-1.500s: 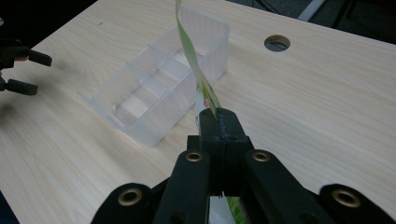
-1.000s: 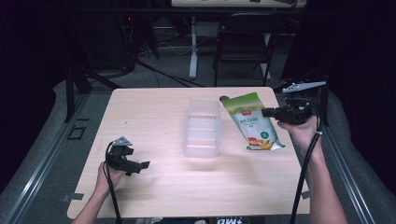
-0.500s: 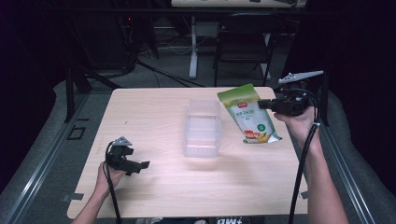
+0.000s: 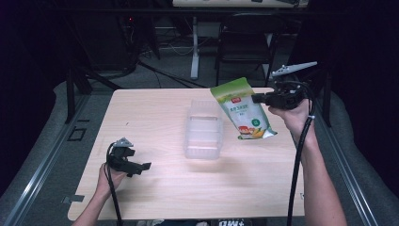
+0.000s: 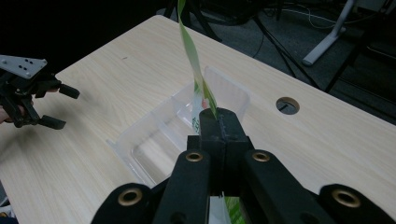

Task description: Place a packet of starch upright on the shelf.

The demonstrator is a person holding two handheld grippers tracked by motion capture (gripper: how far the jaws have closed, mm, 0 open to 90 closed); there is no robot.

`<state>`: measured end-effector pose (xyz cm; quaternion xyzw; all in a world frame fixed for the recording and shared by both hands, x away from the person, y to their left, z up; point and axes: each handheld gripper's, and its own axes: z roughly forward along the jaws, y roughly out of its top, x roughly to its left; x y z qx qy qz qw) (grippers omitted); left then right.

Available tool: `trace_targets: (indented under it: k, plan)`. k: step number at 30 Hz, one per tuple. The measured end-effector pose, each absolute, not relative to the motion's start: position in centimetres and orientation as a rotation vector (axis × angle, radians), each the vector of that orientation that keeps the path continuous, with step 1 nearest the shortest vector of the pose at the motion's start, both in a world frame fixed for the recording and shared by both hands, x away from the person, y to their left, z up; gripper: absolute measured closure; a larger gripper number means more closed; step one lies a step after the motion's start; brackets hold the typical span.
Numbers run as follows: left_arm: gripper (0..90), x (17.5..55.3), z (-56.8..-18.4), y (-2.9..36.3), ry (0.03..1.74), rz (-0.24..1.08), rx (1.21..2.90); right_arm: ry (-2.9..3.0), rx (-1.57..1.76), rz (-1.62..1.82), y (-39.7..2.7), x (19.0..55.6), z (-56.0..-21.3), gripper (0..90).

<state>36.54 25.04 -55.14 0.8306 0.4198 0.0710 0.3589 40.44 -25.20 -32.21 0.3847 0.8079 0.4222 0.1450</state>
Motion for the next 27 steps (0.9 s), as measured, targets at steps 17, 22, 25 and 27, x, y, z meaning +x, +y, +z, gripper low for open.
trace_targets:
  k: [17, 22, 25, 27]
  plan:
    - [1.4, 36.5, -55.1, 25.1, 1.085, 0.183, 2.132, 2.363, 1.025, 1.250, -21.9, 41.6, -30.8, 90.0]
    - [1.4, 36.5, -55.1, 25.0, 1.083, 0.184, 2.137, 2.372, 1.012, 1.262, -20.8, 42.0, -30.8, 90.0]
    - [1.4, 36.5, -55.1, 25.1, 1.083, 0.182, 2.133, 2.385, 1.001, 1.261, -20.3, 42.3, -30.9, 90.0]
    - [1.4, 36.5, -55.1, 25.1, 1.084, 0.185, 2.130, 2.390, 1.001, 1.264, -20.0, 42.4, -31.0, 90.0]
